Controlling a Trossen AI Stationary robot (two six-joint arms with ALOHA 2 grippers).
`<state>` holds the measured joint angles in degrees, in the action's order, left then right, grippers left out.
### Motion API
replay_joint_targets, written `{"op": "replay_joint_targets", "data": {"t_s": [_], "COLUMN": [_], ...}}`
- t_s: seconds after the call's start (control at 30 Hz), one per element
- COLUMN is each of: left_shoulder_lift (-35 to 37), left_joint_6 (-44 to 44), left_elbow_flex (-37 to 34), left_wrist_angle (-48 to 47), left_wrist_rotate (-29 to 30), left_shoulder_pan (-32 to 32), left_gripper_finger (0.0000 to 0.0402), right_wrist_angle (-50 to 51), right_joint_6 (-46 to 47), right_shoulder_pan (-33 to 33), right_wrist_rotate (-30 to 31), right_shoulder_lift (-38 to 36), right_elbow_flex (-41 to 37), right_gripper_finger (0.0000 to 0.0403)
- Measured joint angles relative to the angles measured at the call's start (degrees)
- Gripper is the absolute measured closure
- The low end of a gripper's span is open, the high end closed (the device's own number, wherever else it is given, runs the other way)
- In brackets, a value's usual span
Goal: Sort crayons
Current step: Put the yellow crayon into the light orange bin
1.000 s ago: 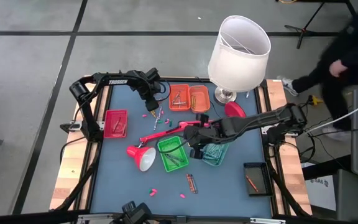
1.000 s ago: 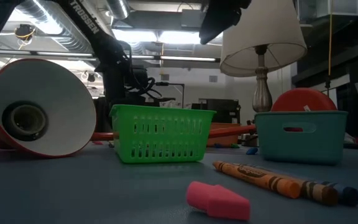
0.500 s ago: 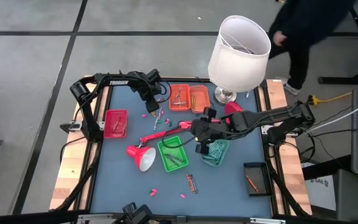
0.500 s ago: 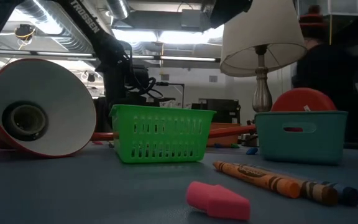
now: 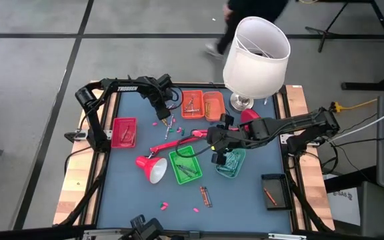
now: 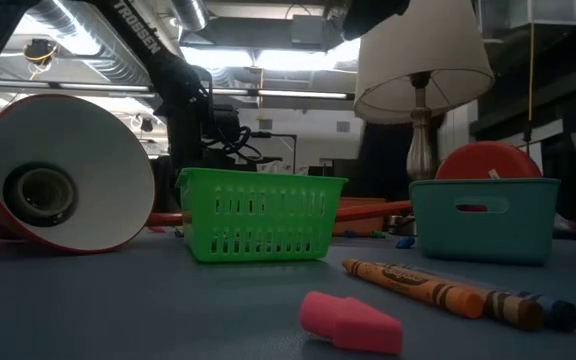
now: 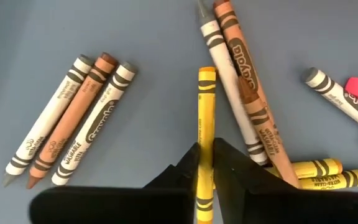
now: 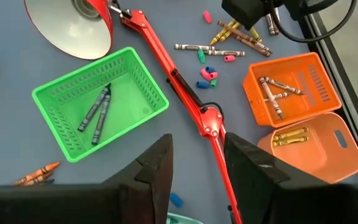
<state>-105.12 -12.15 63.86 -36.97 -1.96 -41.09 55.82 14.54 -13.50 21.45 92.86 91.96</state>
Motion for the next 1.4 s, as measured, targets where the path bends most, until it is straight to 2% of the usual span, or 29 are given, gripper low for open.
{"op": "replay_joint_targets", "data": {"t_s": [0.17,0.53,0.73,0.87,1.1,1.3,1.4], "left_shoulder_lift": [0.3,6.3,10.3,10.1,6.3,0.5,-2.2], "left_joint_6": [0.0,1.3,7.9,16.1,29.9,35.9,36.0], "left_elbow_flex": [0.0,0.0,0.0,0.0,0.0,0.0,0.0], "left_wrist_angle": [0.1,0.1,3.6,14.2,39.8,57.1,62.3], "left_wrist_rotate": [0.0,-0.8,-5.6,-9.5,-9.0,-3.1,1.0], "left_shoulder_pan": [-0.3,-0.2,0.2,2.5,9.6,15.5,17.9], "left_gripper_finger": [0.0397,0.0399,0.0399,0.0399,0.0398,0.0398,0.0397], "right_wrist_angle": [2.4,7.2,8.7,8.5,7.6,7.2,7.2], "right_joint_6": [-0.1,-0.2,-1.3,-1.6,-1.6,-1.6,-1.6], "right_shoulder_pan": [0.0,0.0,0.0,0.0,0.1,0.1,0.1], "right_wrist_rotate": [0.0,4.4,5.7,6.5,6.5,6.5,6.5], "right_shoulder_lift": [-0.2,-1.6,-1.8,-1.8,-1.8,-1.8,-1.8], "right_elbow_flex": [0.0,0.0,0.0,0.0,0.0,0.0,0.0], "right_gripper_finger": [0.0262,0.0262,0.0262,0.0262,0.0262,0.0262,0.0262]}}
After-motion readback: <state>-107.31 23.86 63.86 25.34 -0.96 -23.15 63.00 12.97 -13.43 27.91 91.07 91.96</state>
